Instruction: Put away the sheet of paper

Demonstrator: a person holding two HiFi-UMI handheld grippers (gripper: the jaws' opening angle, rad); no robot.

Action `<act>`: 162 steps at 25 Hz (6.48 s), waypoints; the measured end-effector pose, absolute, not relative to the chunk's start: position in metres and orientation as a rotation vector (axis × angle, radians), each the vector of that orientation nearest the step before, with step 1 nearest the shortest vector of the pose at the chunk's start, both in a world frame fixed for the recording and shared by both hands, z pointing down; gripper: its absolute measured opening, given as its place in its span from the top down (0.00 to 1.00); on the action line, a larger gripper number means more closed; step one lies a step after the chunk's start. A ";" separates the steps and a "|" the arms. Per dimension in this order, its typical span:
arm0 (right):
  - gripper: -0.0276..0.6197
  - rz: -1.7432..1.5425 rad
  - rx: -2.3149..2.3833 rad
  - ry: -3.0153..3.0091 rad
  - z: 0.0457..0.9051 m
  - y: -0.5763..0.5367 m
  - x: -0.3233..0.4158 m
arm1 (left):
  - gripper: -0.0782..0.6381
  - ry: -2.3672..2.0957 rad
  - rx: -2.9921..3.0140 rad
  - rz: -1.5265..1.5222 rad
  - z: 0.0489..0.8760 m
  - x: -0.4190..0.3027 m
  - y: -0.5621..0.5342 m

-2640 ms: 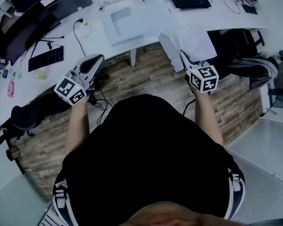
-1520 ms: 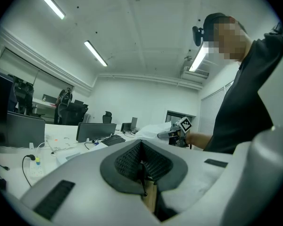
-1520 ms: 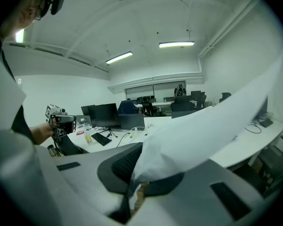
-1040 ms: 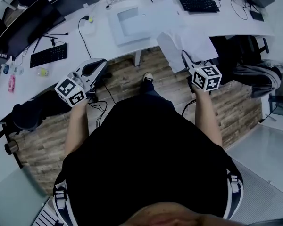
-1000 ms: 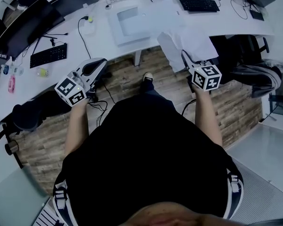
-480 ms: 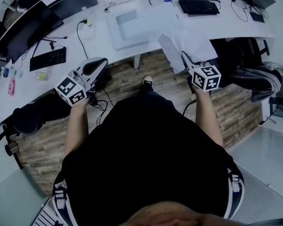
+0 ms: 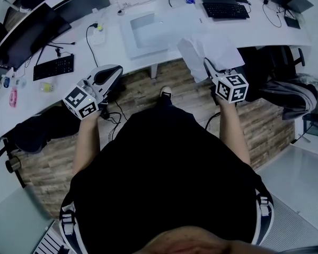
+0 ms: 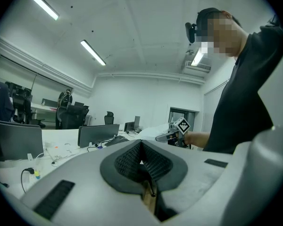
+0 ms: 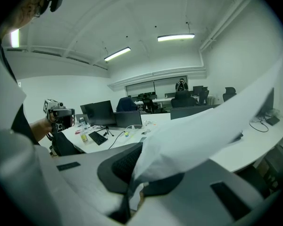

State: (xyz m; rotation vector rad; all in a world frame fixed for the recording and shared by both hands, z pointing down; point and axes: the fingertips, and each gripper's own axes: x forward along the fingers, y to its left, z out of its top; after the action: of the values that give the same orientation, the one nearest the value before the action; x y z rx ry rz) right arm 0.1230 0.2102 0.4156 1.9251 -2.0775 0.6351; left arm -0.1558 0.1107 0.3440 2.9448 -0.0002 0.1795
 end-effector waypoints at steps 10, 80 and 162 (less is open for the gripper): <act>0.94 0.657 1.902 -2.097 0.428 0.195 0.138 | 0.86 -0.051 2.914 0.222 0.354 -0.138 0.091; 0.94 0.794 1.645 -2.150 0.481 0.033 0.245 | 0.86 -0.269 2.817 0.265 0.373 -0.044 -0.054; 0.94 0.803 1.667 -2.147 0.486 -0.006 0.278 | 0.86 -0.218 2.847 0.242 0.371 -0.011 -0.110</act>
State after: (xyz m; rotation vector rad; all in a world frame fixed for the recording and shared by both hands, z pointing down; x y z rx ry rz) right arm 0.2783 -0.0056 0.4862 1.6670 -2.1465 0.8031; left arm -0.0109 -0.1097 0.3714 2.8473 -0.2175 0.2418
